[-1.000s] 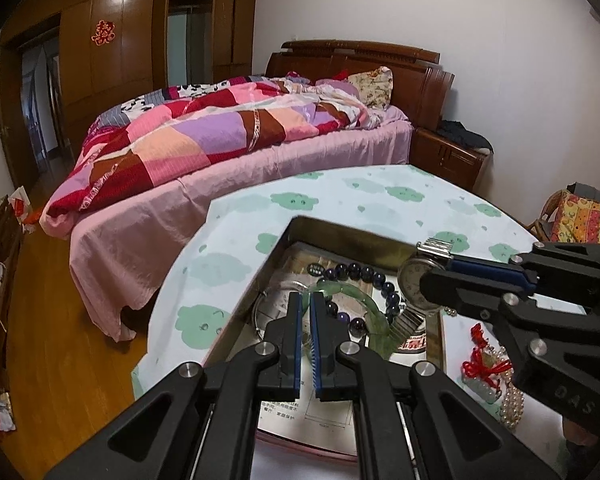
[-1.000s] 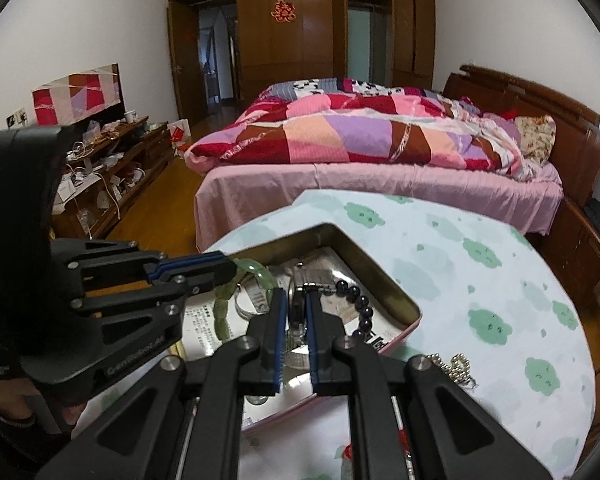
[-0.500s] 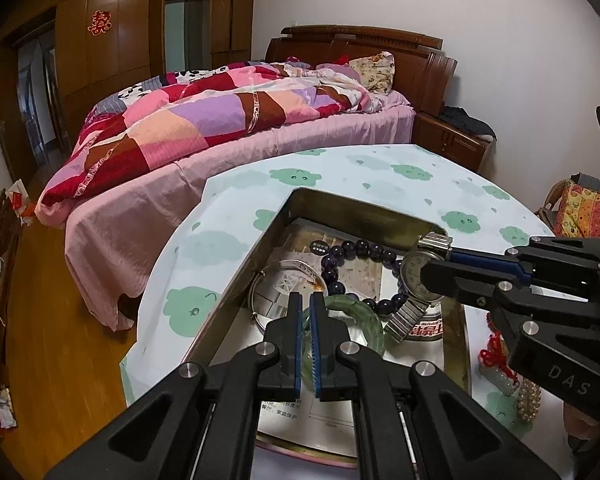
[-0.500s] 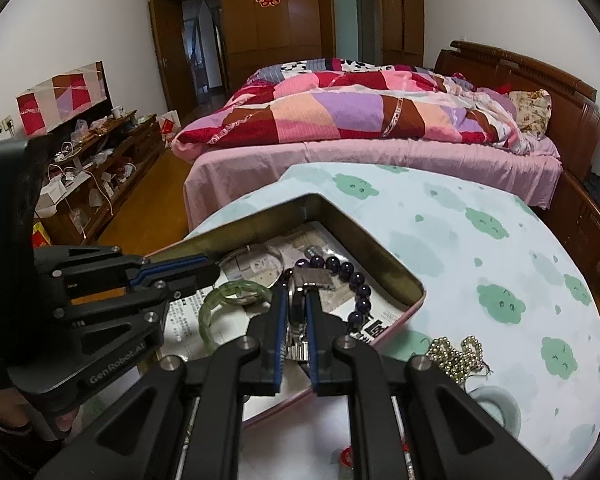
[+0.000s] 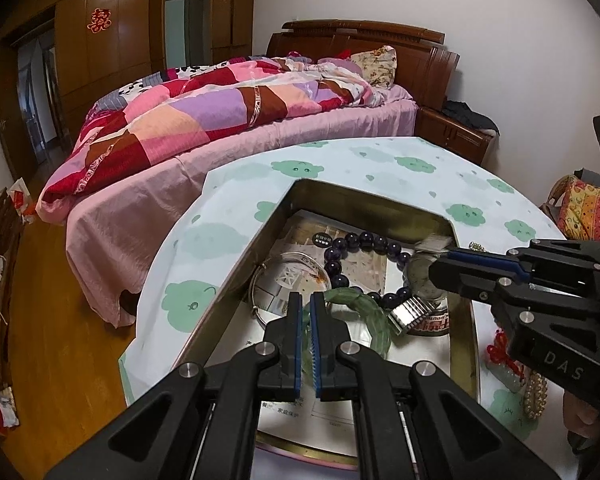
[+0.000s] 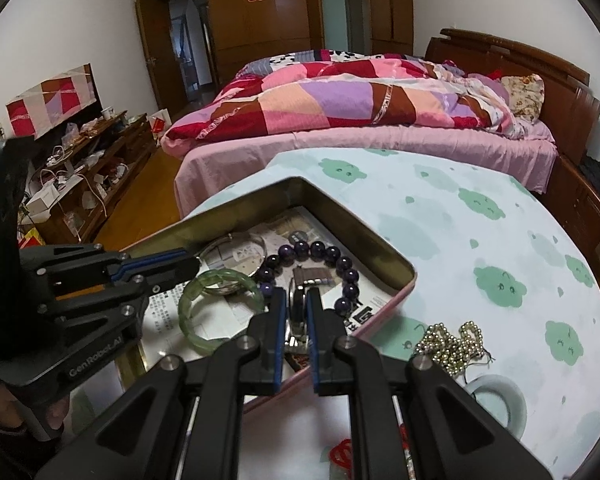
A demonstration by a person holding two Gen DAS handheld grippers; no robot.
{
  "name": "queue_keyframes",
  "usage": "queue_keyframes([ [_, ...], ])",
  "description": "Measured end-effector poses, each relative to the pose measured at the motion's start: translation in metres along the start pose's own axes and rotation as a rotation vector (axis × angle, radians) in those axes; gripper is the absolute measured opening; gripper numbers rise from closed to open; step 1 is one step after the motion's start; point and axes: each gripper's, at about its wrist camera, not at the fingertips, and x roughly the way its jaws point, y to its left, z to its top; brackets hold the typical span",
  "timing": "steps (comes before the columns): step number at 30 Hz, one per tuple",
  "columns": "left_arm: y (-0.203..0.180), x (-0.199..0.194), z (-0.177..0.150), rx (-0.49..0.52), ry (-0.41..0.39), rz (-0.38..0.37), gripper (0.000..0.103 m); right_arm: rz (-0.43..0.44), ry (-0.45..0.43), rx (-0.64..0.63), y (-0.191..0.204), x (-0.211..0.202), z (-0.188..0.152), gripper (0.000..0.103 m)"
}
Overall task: Organize jewelry
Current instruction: 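Carry the green bangle with the left tool and the watch with the right tool over the tin, then open the left tool releasing the green bangle while the right tool releases the watch into the tin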
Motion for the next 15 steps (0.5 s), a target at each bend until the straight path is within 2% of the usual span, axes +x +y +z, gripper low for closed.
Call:
queue_keyframes([
  [5, -0.004, 0.001, 0.000, 0.013, 0.002, 0.012, 0.006, -0.006, 0.005, -0.003, 0.000, 0.000, -0.001, 0.015],
  [6, -0.004, 0.000, 0.000, 0.016, 0.003, 0.018, 0.015, -0.006, 0.004, 0.001, -0.001, -0.001, -0.002, 0.019],
  [7, -0.005, -0.001, -0.001, 0.018, 0.000, 0.026, 0.033, -0.004, 0.002, 0.007, -0.003, -0.002, -0.002, 0.024],
  [8, -0.005, -0.003, -0.001, 0.018, -0.010, 0.034, 0.045, -0.003, 0.001, 0.011, -0.004, -0.003, -0.003, 0.027],
  [9, -0.005, -0.006, -0.002, 0.016, -0.029, 0.047, 0.065, -0.006, -0.004, 0.017, -0.005, -0.005, -0.004, 0.029],
  [10, -0.005, -0.009, -0.002, 0.015, -0.049, 0.052, 0.070, -0.008, -0.008, 0.020, -0.006, -0.007, -0.004, 0.029],
  [12, -0.005, -0.012, -0.001, 0.014, -0.054, 0.036, 0.070, -0.012, -0.012, 0.028, -0.009, -0.010, -0.005, 0.029],
  [15, -0.006, -0.012, -0.002, 0.018, -0.049, 0.052, 0.070, -0.021, -0.011, 0.033, -0.010, -0.012, -0.007, 0.030],
])
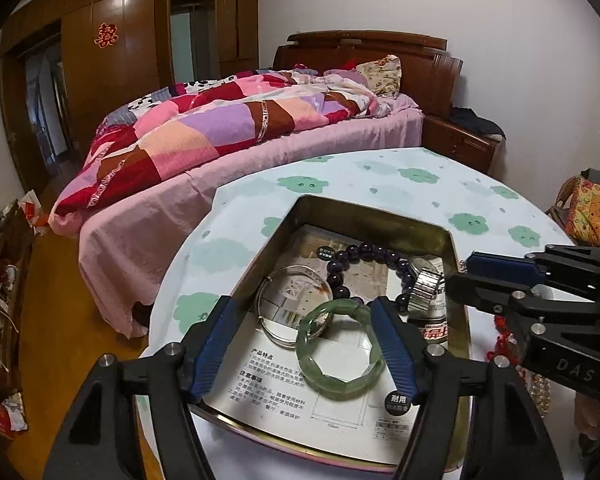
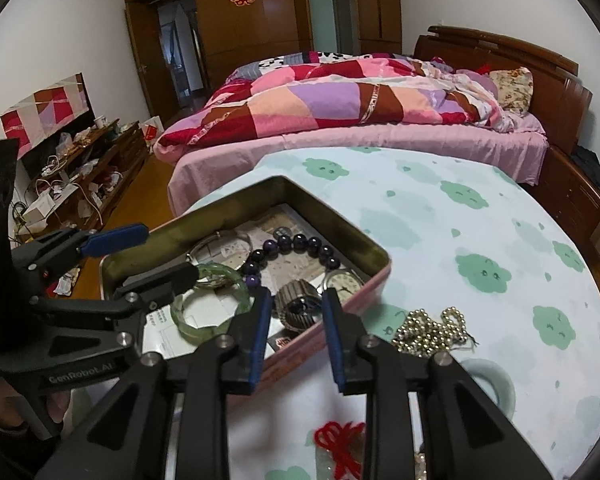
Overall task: Organize jewelry
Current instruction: 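Open the left tool releasing the green bangle while the right tool releases the watch into the tin, then move both tools away from the tin back toward the jewelry pile, then grasp the red tassel ornament with the left tool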
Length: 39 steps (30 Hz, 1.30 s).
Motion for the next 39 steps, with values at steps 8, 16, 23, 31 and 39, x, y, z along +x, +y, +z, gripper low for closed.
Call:
queue_keyframes([
  [8, -0.006, -0.006, -0.001, -0.022, 0.001, -0.005, 0.070, -0.049, -0.007, 0.029, -0.025, -0.024, -0.019, 0.043],
  [16, -0.048, -0.018, -0.009, 0.057, -0.004, -0.055, 0.070, -0.148, -0.006, 0.106, -0.066, -0.056, -0.050, 0.050],
  [23, -0.086, -0.031, -0.021, 0.125, 0.004, -0.091, 0.070, -0.163, 0.019, 0.153, -0.076, -0.070, -0.081, 0.050],
  [31, -0.127, -0.035, -0.034, 0.218, 0.021, -0.132, 0.070, -0.130, 0.035, 0.177, -0.075, -0.072, -0.111, 0.058],
  [39, -0.153, -0.018, -0.039, 0.266, 0.077, -0.163, 0.070, -0.150, 0.001, 0.188, -0.081, -0.076, -0.117, 0.063],
])
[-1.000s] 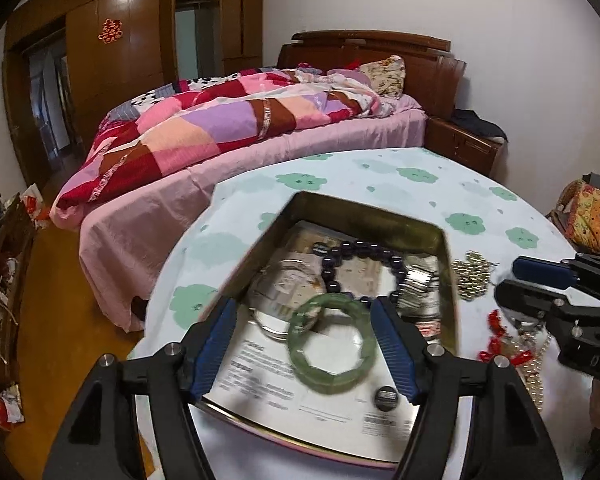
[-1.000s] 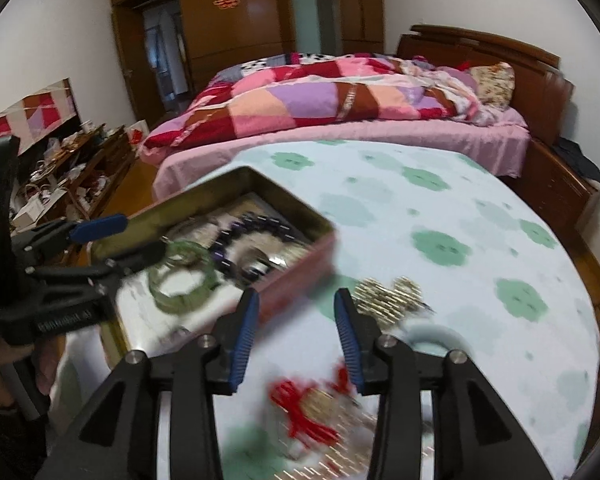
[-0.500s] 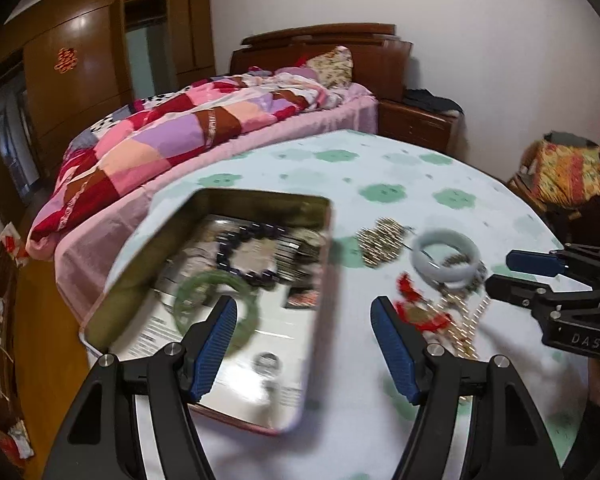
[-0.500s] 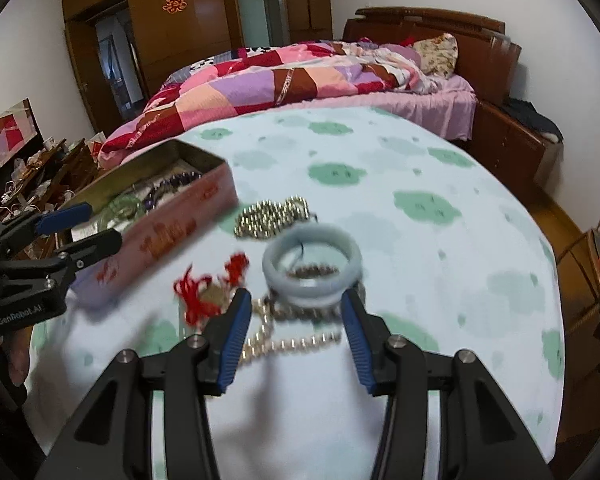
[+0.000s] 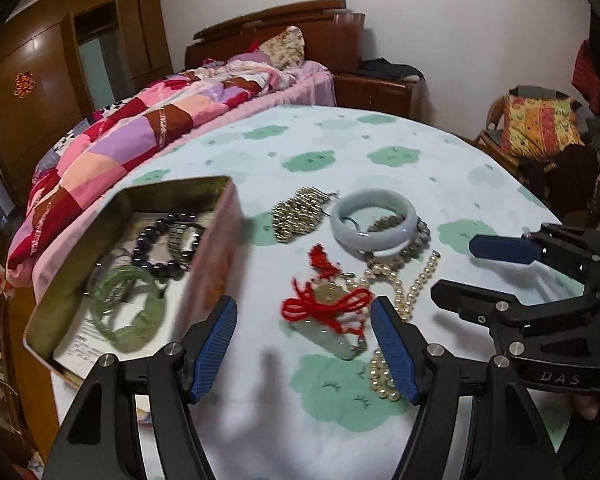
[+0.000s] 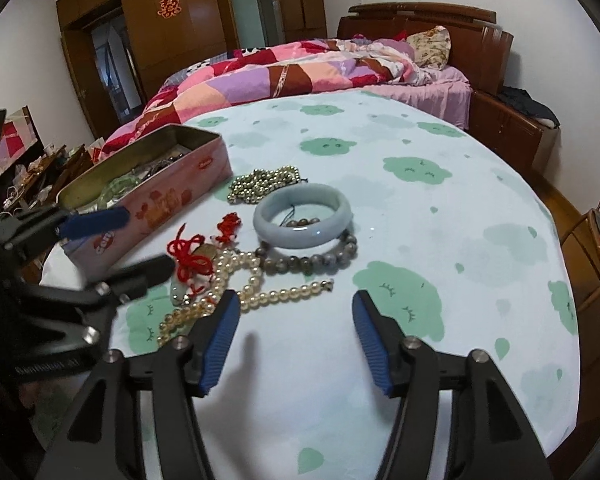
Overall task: Organize jewelry
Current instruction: 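Grasp the red tassel ornament with the left tool, then grasp the long pearl necklace with the right tool while the left tool holds the tassel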
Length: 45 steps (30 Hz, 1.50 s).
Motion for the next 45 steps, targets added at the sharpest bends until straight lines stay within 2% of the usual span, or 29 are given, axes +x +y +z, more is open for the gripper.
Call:
queue_keyframes([
  [3, -0.001, 0.011, 0.002, -0.004, 0.024, -0.008, 0.068, 0.008, -0.006, 0.010, -0.003, 0.000, -0.001, 0.063],
  [5, -0.001, 0.018, 0.003, -0.005, 0.031, -0.013, 0.058, 0.011, -0.008, 0.013, -0.003, -0.001, -0.001, 0.063],
  [8, 0.001, 0.029, 0.004, -0.026, 0.068, -0.066, 0.038, 0.014, -0.009, 0.016, -0.003, 0.000, -0.001, 0.063],
  [10, 0.002, 0.032, 0.002, -0.031, 0.084, -0.087, 0.016, 0.014, -0.006, 0.018, -0.004, 0.000, -0.002, 0.063],
  [12, 0.004, 0.028, 0.001, -0.042, 0.072, -0.097, 0.007, 0.013, -0.005, 0.019, -0.003, 0.001, -0.002, 0.063],
  [21, 0.029, -0.011, 0.008, -0.090, -0.044, -0.065, 0.006, 0.010, 0.001, 0.005, 0.002, 0.001, -0.001, 0.063],
  [31, 0.044, -0.019, 0.003, -0.134, -0.072, -0.072, 0.006, 0.045, 0.035, -0.066, 0.045, 0.009, 0.010, 0.067],
  [36, 0.045, -0.020, 0.001, -0.139, -0.074, -0.088, 0.006, 0.025, 0.123, -0.074, 0.049, 0.026, 0.003, 0.066],
  [38, 0.045, -0.019, 0.000, -0.139, -0.073, -0.093, 0.006, 0.013, 0.129, -0.081, 0.049, 0.024, 0.001, 0.059],
  [40, 0.044, -0.021, 0.000, -0.138, -0.076, -0.099, 0.006, 0.025, 0.131, -0.066, 0.044, 0.020, -0.001, 0.036],
  [42, 0.043, -0.023, -0.001, -0.135, -0.080, -0.101, 0.006, 0.036, 0.137, -0.056, 0.041, 0.017, -0.002, 0.023],
  [45, 0.043, -0.025, 0.000, -0.135, -0.086, -0.101, 0.006, 0.009, 0.135, -0.075, 0.042, 0.012, -0.005, 0.019],
])
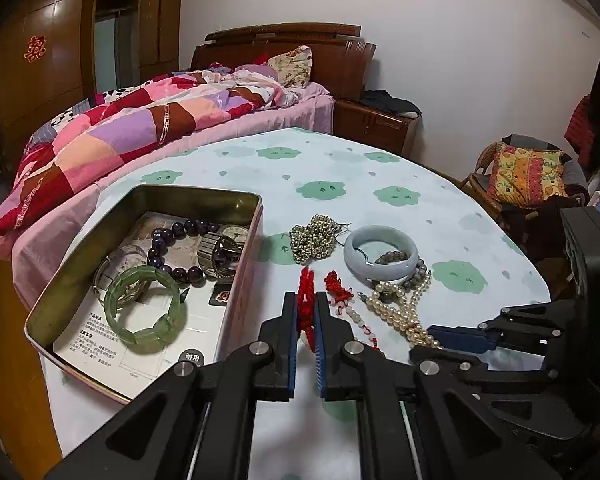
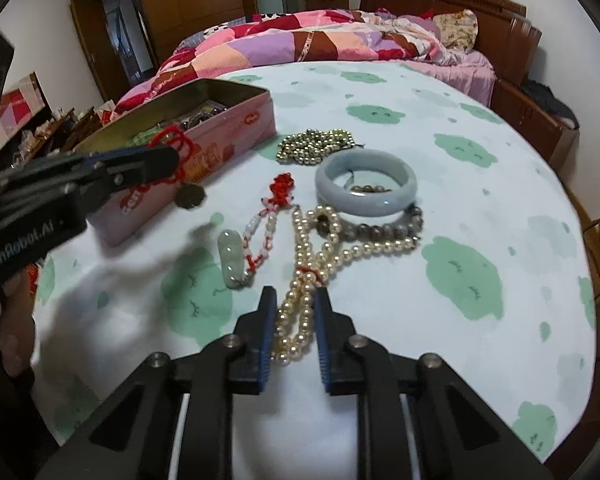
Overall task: Organize jewelry
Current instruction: 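Grasp the long pearl necklace with the right tool while the left tool holds the tassel, then carry the tassel with the left tool and the pearls with the right tool over the tin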
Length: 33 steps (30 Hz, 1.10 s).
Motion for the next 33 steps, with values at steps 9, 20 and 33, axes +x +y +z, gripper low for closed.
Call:
queue_keyframes([
  [9, 0.001, -0.005, 0.002, -0.001, -0.015, 0.006, 0.006, -0.022, -0.025, -0.020, 0.001, -0.006, -0.001, 0.008],
  [20, -0.003, 0.002, -0.002, 0.007, 0.016, -0.008, 0.006, -0.019, -0.011, 0.032, -0.007, 0.007, 0.007, 0.043],
  [33, -0.003, -0.002, 0.001, 0.002, -0.001, -0.012, 0.006, 0.002, -0.071, 0.005, -0.004, -0.013, 0.007, 0.015],
])
